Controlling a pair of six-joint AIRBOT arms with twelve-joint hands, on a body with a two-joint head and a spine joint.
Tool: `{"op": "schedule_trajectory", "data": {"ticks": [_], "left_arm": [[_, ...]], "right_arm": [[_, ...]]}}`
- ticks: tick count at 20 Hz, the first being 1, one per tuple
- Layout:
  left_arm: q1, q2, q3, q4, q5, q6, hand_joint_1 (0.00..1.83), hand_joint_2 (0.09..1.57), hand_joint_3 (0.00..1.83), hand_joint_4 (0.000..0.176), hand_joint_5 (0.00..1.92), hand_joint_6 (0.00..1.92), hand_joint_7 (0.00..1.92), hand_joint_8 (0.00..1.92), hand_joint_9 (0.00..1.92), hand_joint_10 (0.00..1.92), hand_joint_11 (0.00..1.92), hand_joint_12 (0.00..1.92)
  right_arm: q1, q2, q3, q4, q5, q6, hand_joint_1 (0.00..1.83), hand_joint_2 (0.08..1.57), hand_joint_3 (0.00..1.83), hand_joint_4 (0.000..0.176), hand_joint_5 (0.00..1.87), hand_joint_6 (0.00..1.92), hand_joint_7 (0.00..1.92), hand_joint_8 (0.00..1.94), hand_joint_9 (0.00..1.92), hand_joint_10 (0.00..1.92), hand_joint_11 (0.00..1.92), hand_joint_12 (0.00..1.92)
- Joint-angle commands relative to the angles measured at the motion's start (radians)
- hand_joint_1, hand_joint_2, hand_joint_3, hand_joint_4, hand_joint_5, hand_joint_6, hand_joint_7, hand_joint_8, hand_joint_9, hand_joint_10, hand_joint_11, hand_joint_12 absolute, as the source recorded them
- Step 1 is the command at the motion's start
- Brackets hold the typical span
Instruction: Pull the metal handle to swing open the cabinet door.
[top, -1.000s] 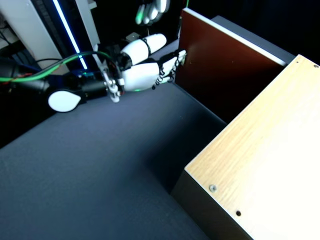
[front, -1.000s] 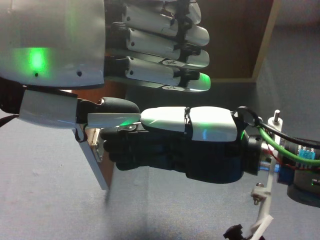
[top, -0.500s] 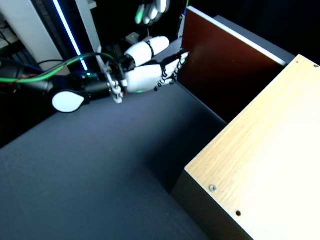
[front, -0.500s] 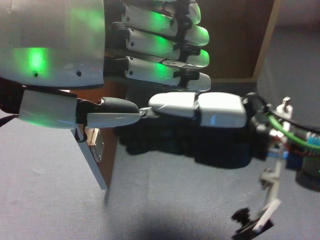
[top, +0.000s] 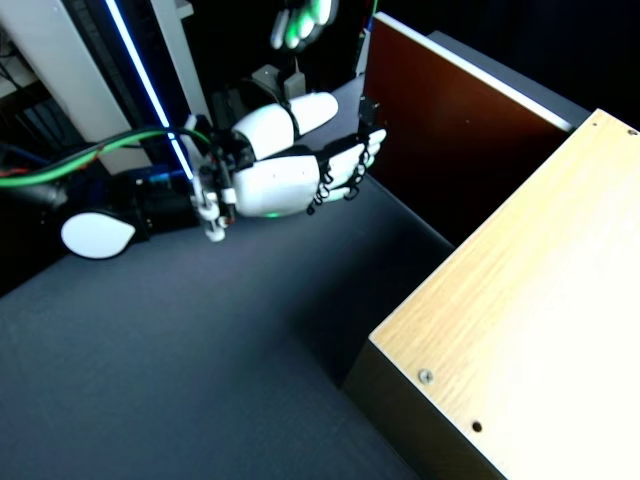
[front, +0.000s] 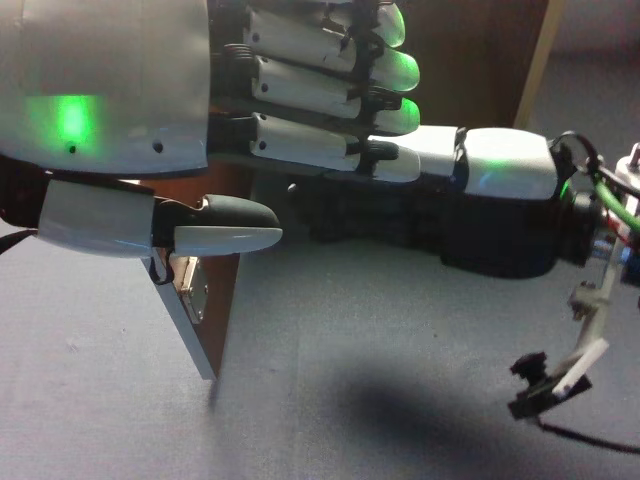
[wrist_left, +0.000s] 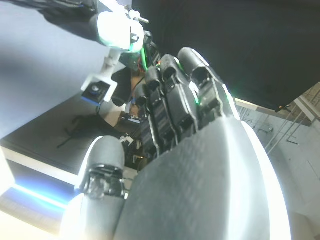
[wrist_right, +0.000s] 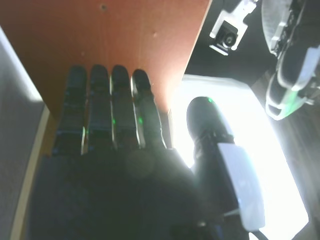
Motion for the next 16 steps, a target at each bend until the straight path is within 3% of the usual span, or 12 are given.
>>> {"op": "schedule_trajectory", "data": {"ticks": [1, 16], "left_arm": [[-0.009, 0.007, 0.001, -0.096, -0.026, 0.009, 0.0, 1.57, 0.16, 0.0, 0.43, 0.0, 0.45, 0.0, 0.39, 0.01, 0.0, 0.9], [-0.009, 0.007, 0.001, -0.096, -0.026, 0.009, 0.0, 1.57, 0.15, 0.0, 0.43, 0.0, 0.45, 0.0, 0.39, 0.0, 0.0, 0.86]], "right_arm": [[-0.002, 0.009, 0.007, 0.035, 0.115, 0.008, 0.0, 1.57, 0.1, 0.0, 0.33, 0.0, 0.32, 0.0, 0.26, 0.0, 0.0, 0.6], [-0.02, 0.035, 0.106, 0.025, 0.094, 0.008, 0.0, 1.57, 0.1, 0.0, 0.34, 0.0, 0.32, 0.0, 0.26, 0.0, 0.0, 0.62]]}}
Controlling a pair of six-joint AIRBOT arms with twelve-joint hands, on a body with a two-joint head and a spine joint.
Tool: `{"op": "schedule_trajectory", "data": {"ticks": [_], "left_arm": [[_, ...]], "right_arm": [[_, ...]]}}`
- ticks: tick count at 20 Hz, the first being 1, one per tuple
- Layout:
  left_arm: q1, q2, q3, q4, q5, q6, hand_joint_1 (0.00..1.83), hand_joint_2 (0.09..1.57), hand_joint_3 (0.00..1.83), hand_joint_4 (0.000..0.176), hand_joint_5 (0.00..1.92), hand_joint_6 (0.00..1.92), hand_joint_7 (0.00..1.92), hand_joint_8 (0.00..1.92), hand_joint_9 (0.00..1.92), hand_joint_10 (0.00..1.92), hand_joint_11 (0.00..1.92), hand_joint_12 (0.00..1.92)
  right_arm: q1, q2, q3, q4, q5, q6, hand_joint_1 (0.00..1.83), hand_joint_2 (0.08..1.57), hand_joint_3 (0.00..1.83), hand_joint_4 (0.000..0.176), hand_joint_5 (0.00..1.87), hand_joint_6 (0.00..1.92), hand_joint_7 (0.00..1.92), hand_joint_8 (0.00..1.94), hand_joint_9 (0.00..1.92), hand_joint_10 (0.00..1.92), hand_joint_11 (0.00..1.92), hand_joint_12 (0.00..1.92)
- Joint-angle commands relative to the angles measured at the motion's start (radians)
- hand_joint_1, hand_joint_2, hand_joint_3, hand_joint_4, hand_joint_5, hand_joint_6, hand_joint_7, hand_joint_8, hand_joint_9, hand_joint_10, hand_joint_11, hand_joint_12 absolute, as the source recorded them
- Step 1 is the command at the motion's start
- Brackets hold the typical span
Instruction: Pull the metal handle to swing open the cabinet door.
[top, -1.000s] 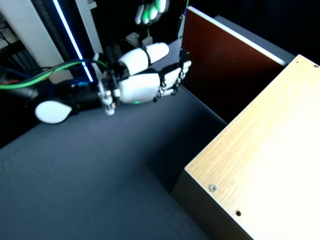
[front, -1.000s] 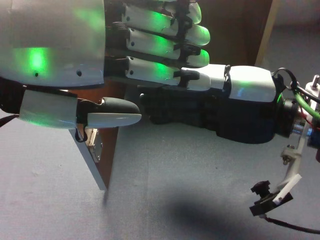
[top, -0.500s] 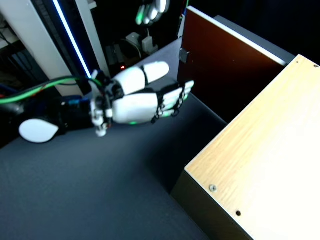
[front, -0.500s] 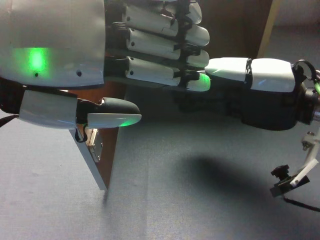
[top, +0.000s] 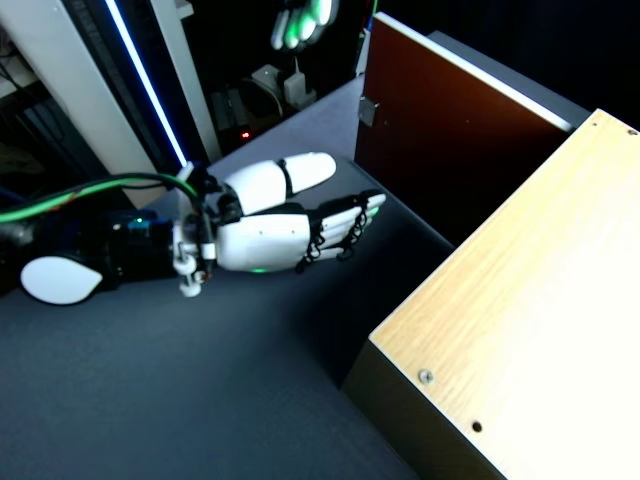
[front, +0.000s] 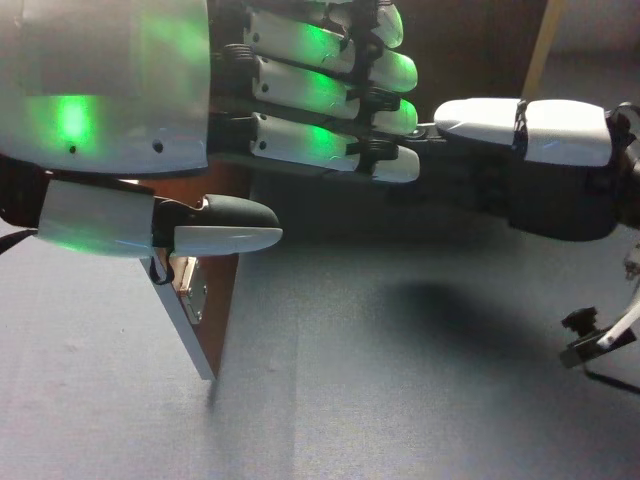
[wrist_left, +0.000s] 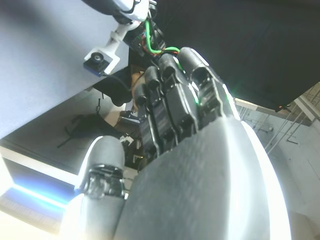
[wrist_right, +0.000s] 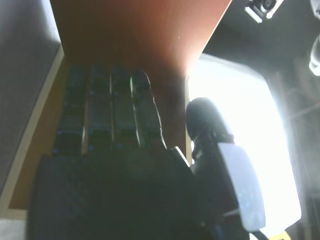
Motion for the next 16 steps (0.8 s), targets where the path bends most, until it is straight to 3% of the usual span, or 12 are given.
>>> {"op": "schedule_trajectory", "data": {"ticks": [1, 10, 14, 16], "left_arm": [[-0.009, 0.007, 0.001, -0.096, -0.026, 0.009, 0.0, 1.57, 0.15, 0.0, 0.43, 0.0, 0.45, 0.0, 0.39, 0.0, 0.0, 0.88], [-0.009, 0.007, 0.001, -0.096, -0.026, 0.009, 0.0, 1.57, 0.14, 0.0, 0.45, 0.0, 0.46, 0.0, 0.41, 0.0, 0.0, 0.92], [-0.009, 0.007, 0.001, -0.096, -0.026, 0.009, 0.0, 1.57, 0.13, 0.0, 0.45, 0.0, 0.46, 0.0, 0.41, 0.0, 0.0, 0.9], [-0.009, 0.007, 0.001, -0.096, -0.026, 0.009, 0.0, 1.57, 0.13, 0.0, 0.44, 0.0, 0.45, 0.0, 0.4, 0.0, 0.0, 0.89]], "right_arm": [[0.006, 0.007, 0.011, 0.044, 0.11, 0.009, 0.0, 1.57, 0.1, 0.0, 0.34, 0.0, 0.32, 0.0, 0.26, 0.0, 0.0, 0.62], [-0.001, 0.001, 0.071, 0.007, 0.112, 0.001, 0.0, 1.57, 0.1, 0.0, 0.34, 0.0, 0.32, 0.0, 0.26, 0.0, 0.0, 0.59], [-0.001, 0.001, 0.078, 0.008, 0.078, -0.163, 0.0, 1.57, 0.09, 0.0, 0.33, 0.0, 0.32, 0.0, 0.26, 0.0, 0.0, 0.59], [0.004, 0.001, 0.081, 0.01, 0.075, -0.365, 0.0, 1.57, 0.09, 0.0, 0.34, 0.0, 0.32, 0.0, 0.26, 0.0, 0.0, 0.6]]}}
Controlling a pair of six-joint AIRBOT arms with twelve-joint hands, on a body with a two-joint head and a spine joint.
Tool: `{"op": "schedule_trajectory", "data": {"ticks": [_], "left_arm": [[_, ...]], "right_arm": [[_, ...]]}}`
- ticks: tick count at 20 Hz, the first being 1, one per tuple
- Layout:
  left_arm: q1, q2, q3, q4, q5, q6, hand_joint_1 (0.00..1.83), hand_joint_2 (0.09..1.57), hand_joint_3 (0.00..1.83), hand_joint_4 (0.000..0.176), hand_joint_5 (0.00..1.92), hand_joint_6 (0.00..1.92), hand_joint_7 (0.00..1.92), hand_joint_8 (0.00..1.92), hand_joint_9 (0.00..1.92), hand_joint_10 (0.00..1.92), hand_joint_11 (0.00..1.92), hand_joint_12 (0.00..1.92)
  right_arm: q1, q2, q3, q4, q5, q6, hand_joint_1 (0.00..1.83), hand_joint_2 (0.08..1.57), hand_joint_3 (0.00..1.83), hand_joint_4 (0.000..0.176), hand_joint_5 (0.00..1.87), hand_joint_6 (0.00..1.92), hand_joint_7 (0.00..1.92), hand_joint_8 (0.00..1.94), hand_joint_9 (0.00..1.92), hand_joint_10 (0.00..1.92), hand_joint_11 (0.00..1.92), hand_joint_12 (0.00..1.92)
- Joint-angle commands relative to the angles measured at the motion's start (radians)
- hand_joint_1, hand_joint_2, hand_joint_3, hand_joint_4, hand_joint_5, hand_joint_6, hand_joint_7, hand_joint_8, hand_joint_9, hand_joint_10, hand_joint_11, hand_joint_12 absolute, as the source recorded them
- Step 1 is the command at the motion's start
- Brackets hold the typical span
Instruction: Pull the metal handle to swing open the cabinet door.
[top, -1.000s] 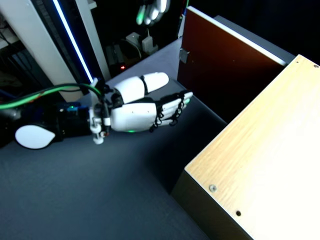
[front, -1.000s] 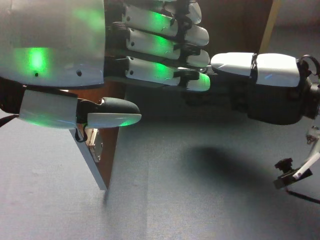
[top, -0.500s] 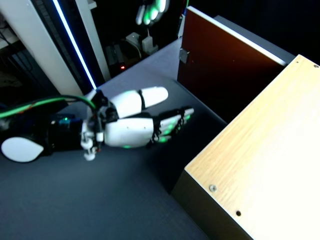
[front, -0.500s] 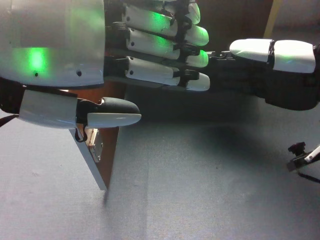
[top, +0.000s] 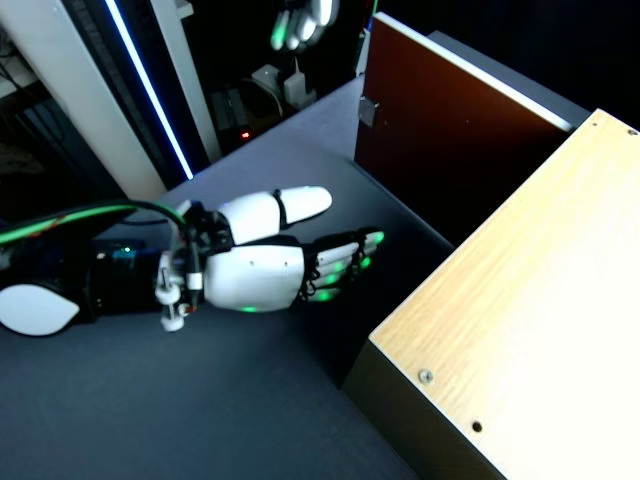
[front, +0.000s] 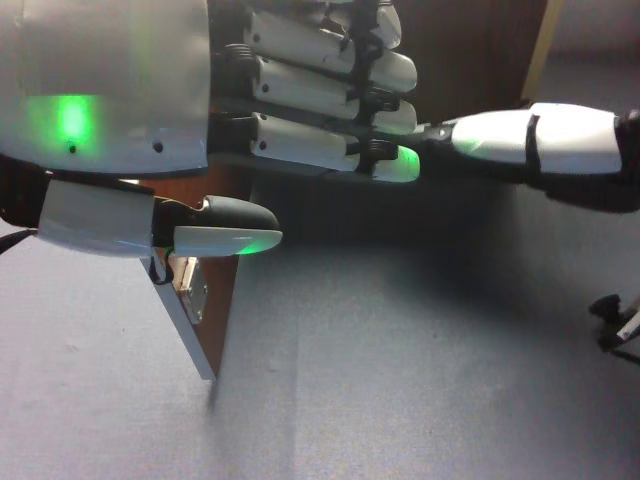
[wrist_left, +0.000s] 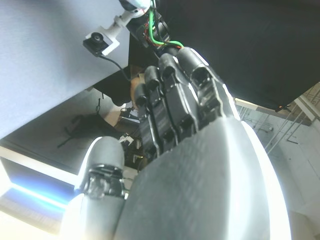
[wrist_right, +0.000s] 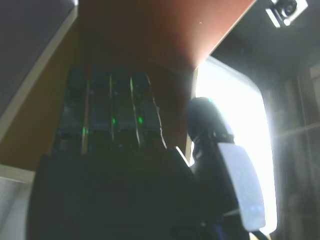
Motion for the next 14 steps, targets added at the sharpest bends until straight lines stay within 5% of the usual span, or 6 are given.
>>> {"op": "schedule_trajectory", "data": {"ticks": [1, 14], "left_arm": [[-0.009, 0.007, 0.001, -0.096, -0.026, 0.009, 0.0, 1.57, 0.13, 0.0, 0.43, 0.0, 0.45, 0.0, 0.39, 0.0, 0.0, 0.89], [-0.009, 0.007, 0.001, -0.096, -0.026, 0.009, 0.0, 1.57, 0.13, 0.0, 0.45, 0.0, 0.46, 0.0, 0.41, 0.0, 0.0, 0.92]], "right_arm": [[0.006, 0.004, 0.001, 0.045, 0.1, -0.075, 0.0, 1.57, 0.09, 0.0, 0.34, 0.0, 0.32, 0.0, 0.26, 0.0, 0.0, 0.6], [0.039, 0.016, -0.037, -0.018, 0.205, -0.928, 0.0, 1.57, 0.09, 0.0, 0.34, 0.0, 0.33, 0.0, 0.27, 0.0, 0.0, 0.63]]}}
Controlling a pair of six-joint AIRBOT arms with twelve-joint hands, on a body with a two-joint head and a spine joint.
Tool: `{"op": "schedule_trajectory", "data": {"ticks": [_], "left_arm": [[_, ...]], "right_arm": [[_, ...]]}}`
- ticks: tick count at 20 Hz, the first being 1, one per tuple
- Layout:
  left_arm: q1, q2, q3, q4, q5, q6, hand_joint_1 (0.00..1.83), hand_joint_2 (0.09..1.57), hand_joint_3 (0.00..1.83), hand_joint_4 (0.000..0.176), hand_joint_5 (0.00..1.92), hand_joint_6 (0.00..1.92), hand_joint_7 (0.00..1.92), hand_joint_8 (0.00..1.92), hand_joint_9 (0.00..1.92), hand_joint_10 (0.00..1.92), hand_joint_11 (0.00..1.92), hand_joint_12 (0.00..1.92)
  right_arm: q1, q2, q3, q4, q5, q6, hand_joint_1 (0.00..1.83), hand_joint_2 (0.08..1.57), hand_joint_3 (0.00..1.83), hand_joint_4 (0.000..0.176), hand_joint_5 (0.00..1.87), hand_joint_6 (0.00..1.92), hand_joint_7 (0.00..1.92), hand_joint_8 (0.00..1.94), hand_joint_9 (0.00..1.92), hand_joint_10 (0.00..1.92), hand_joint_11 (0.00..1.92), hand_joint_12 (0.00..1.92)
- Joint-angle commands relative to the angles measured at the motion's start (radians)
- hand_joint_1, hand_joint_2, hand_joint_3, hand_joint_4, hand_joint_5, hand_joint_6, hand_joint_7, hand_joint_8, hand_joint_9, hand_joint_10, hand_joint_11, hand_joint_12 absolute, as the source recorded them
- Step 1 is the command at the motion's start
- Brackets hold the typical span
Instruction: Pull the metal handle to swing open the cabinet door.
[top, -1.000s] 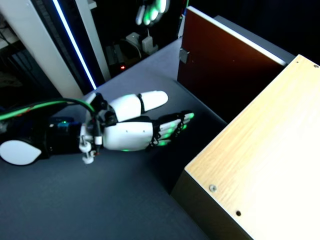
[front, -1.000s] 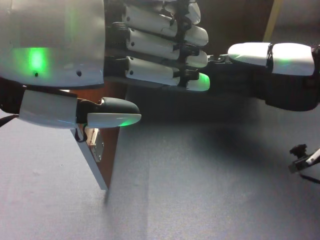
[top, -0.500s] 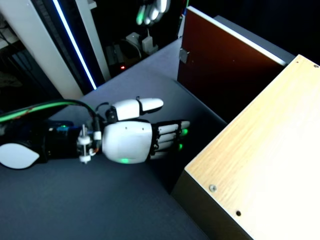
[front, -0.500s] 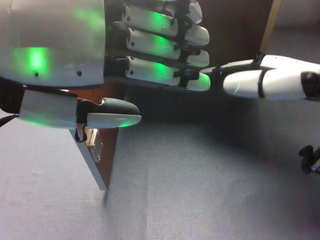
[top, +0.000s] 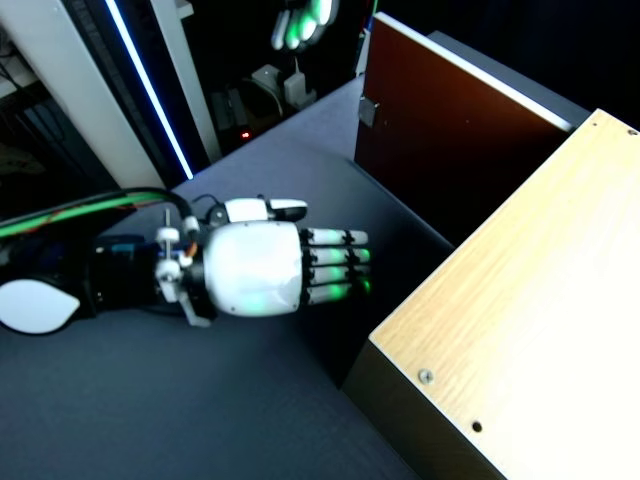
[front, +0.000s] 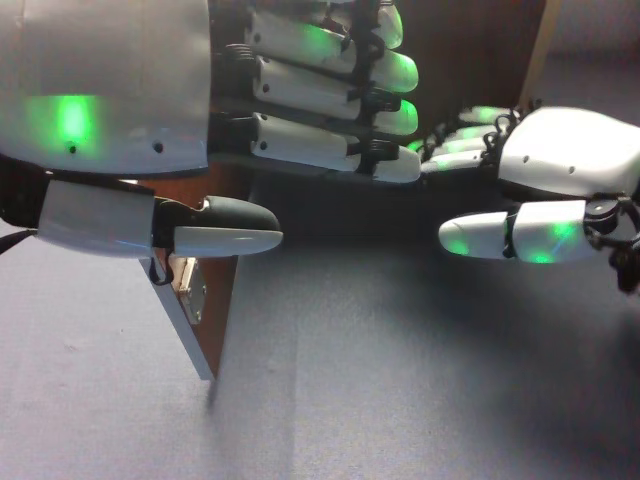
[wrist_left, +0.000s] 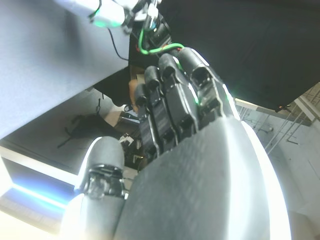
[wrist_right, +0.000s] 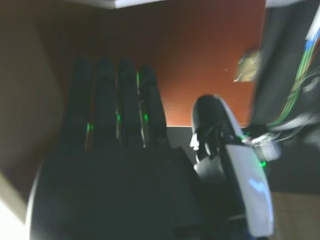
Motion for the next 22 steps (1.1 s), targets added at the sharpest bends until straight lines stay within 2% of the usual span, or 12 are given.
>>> {"op": "schedule_trajectory", "data": {"ticks": [1, 4, 8, 10, 14, 18, 22], "left_arm": [[-0.009, 0.007, 0.001, -0.096, -0.024, 0.009, 0.0, 1.57, 0.14, 0.0, 0.45, 0.0, 0.46, 0.0, 0.41, 0.0, 0.0, 0.91], [-0.009, 0.007, 0.001, -0.096, -0.024, 0.009, 0.0, 1.57, 0.14, 0.0, 0.44, 0.0, 0.46, 0.0, 0.4, 0.0, 0.0, 0.9], [-0.009, 0.007, 0.001, -0.096, -0.024, 0.009, 0.0, 1.57, 0.13, 0.0, 0.45, 0.0, 0.46, 0.0, 0.41, 0.0, 0.0, 0.9], [-0.009, 0.007, 0.001, -0.096, -0.024, 0.009, 0.0, 1.57, 0.13, 0.0, 0.45, 0.0, 0.46, 0.0, 0.4, 0.0, 0.0, 0.9], [-0.009, 0.007, 0.001, -0.096, -0.024, 0.009, 0.0, 1.57, 0.14, 0.0, 0.45, 0.0, 0.46, 0.0, 0.41, 0.0, 0.0, 0.92], [-0.009, 0.007, 0.001, -0.096, -0.024, 0.009, 0.0, 1.57, 0.14, 0.0, 0.44, 0.0, 0.45, 0.0, 0.4, 0.0, 0.0, 0.9], [-0.009, 0.007, 0.001, -0.096, -0.024, 0.009, 0.0, 1.57, 0.14, 0.0, 0.44, 0.0, 0.46, 0.0, 0.41, 0.0, 0.0, 0.9]], "right_arm": [[0.023, 0.013, -0.007, 0.028, 0.128, -0.039, 0.0, 1.57, 0.09, 0.0, 0.34, 0.0, 0.33, 0.0, 0.27, 0.0, 0.0, 0.63], [0.077, 0.025, 0.005, -0.152, 0.113, -0.06, 0.0, 1.57, 0.1, 0.0, 0.34, 0.0, 0.32, 0.0, 0.26, 0.0, 0.0, 0.61], [0.158, 0.032, 0.021, -0.429, 0.106, 0.013, 0.0, 1.57, 0.09, 0.0, 0.33, 0.0, 0.31, 0.0, 0.26, 0.0, 0.0, 0.58], [0.186, 0.036, 0.021, -0.517, 0.105, 0.035, 0.0, 1.57, 0.09, 0.0, 0.35, 0.0, 0.33, 0.0, 0.27, 0.0, 0.0, 0.63], [0.207, 0.051, -0.01, -0.57, 0.1, 0.042, 0.0, 1.57, 0.09, 0.0, 0.34, 0.0, 0.32, 0.0, 0.26, 0.0, 0.0, 0.6], [0.246, 0.099, -0.082, -0.66, 0.099, 0.041, 0.0, 1.57, 0.08, 0.0, 0.34, 0.0, 0.32, 0.0, 0.26, 0.0, 0.0, 0.59], [0.25, 0.134, -0.121, -0.687, 0.13, 0.021, 0.0, 1.57, 0.09, 0.0, 0.34, 0.0, 0.32, 0.0, 0.26, 0.0, 0.0, 0.6]]}}
